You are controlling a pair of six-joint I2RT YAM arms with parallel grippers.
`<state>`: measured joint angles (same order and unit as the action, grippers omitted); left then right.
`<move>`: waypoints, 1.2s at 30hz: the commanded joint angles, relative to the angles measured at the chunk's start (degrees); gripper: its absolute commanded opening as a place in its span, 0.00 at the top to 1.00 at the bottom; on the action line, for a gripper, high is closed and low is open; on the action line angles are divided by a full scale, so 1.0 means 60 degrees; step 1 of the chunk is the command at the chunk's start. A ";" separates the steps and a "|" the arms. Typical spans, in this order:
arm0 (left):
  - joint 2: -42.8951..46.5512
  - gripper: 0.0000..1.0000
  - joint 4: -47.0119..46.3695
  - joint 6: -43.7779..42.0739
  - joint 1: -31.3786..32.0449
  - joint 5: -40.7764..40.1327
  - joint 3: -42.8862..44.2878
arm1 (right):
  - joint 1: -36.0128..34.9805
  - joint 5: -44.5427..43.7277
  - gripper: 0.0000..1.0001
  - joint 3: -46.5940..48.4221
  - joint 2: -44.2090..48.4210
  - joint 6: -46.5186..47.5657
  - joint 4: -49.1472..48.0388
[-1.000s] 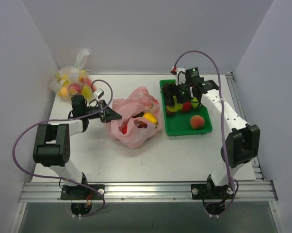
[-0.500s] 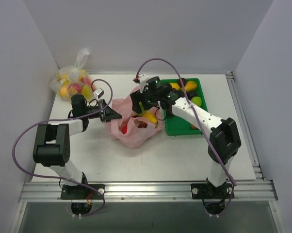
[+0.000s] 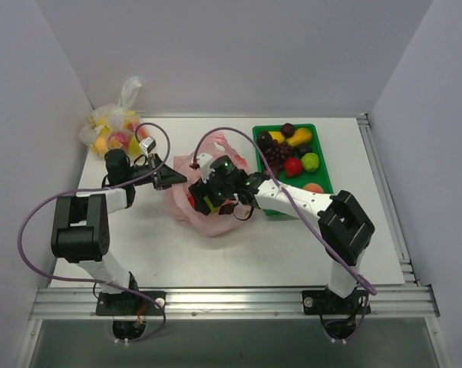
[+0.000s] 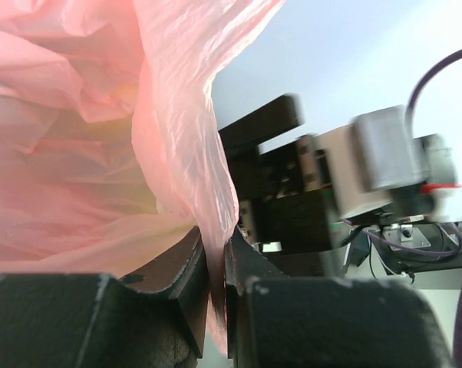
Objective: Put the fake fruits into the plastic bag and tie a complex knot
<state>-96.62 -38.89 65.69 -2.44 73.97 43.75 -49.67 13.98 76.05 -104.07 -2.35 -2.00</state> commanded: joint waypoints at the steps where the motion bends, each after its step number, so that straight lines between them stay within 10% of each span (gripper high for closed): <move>1: -0.0127 0.81 -0.1484 0.0623 -0.0136 0.0049 0.0077 | -0.0130 0.0263 1.00 -0.0457 -0.0013 0.0098 -0.0238; 3: -0.0157 0.81 -0.1705 0.0799 -0.0150 0.0078 0.0004 | -0.0159 0.0249 0.93 -0.0444 -0.0027 0.0172 -0.0092; 9: -0.0128 0.80 -0.2043 0.0887 -0.0150 0.0253 -0.0201 | 0.0045 0.0233 0.28 0.0346 0.0440 0.0318 0.0652; 18: -0.0083 0.75 -0.2072 0.0814 -0.0165 0.0283 -0.0216 | 0.1128 0.0687 0.03 0.0232 0.2534 0.0670 0.2632; 30: -0.0084 0.73 -0.1869 0.0435 -0.0238 0.0181 -0.0085 | 0.5051 -0.0261 0.10 -0.1848 0.4131 0.1782 0.5385; 36: 0.0676 0.74 0.3973 -0.2901 -0.0224 -0.0593 0.0939 | 0.6636 -0.1096 0.10 -0.2538 0.4615 0.2178 0.6251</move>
<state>-96.82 -35.70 61.76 -3.27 73.32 44.27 -11.90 11.57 60.73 -80.42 8.10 30.70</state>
